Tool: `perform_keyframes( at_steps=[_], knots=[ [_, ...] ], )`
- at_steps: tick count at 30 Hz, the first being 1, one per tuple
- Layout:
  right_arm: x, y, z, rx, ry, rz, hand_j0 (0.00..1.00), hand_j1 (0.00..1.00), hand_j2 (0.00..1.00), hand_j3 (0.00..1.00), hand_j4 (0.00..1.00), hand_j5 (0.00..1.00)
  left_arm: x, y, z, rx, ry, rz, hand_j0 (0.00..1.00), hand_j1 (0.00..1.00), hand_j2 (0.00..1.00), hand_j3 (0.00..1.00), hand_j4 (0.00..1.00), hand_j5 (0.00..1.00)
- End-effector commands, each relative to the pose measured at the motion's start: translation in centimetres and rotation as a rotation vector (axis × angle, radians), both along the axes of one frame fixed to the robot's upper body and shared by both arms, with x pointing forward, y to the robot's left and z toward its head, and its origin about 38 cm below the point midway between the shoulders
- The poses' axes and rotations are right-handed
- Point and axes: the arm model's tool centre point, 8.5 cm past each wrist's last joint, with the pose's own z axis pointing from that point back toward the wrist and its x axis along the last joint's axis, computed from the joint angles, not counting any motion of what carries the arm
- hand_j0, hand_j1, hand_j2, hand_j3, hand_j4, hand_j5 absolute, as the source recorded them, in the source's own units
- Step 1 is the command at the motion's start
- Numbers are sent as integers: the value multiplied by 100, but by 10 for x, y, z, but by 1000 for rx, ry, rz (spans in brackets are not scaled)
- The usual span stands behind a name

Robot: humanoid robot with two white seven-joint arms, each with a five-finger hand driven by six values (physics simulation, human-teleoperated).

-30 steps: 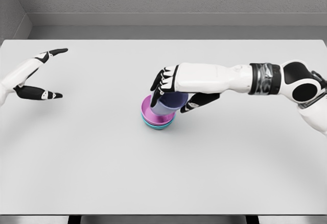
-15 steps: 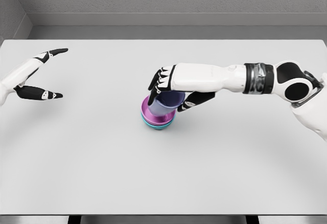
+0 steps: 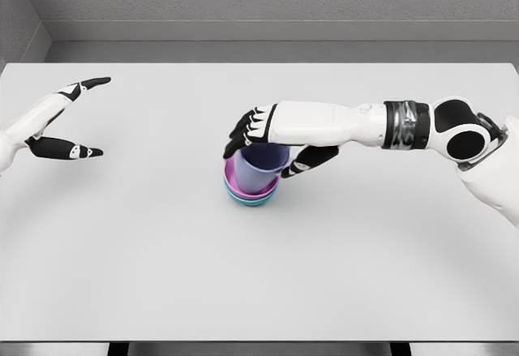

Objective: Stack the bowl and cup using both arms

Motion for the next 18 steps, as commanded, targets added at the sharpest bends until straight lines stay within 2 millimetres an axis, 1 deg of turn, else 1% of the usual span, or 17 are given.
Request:
perform_keyframes(
  at_steps=[1,8,10,12,13,14,15,16,18],
  knots=[
    [0,-1,1,5,5,-3,100,100,100,100,100,100,0,1,1,-9,-1,2,100,100,100,100,100,100],
    [0,-1,1,5,4,-4,100,100,100,100,100,100,0,3,-3,-15,10,9,100,100,100,100,100,100],
    [5,-12,1,-5,6,-32,100,100,100,100,100,100,0,3,-3,-15,10,9,100,100,100,100,100,100],
    [8,-44,3,-54,1,-93,100,100,100,100,100,100,0,3,-2,-15,9,10,100,100,100,100,100,100],
    [12,-64,3,-81,6,-135,100,100,100,100,100,100,0,1,-4,-22,9,8,100,100,100,100,100,100],
    [20,-93,0,-114,23,-210,100,100,100,100,100,100,1,0,-4,-24,9,8,100,100,100,100,100,100],
    [27,-118,3,-123,25,-280,100,100,100,100,100,100,1,0,-4,-24,9,8,100,100,100,100,100,100],
    [35,-152,6,-121,34,-374,100,100,100,100,100,100,1,0,-4,-24,9,8,100,100,100,100,100,100],
    [41,-195,6,-122,74,-489,100,100,100,100,100,100,1,1,-4,-24,10,8,100,100,100,100,100,100]
  ],
)
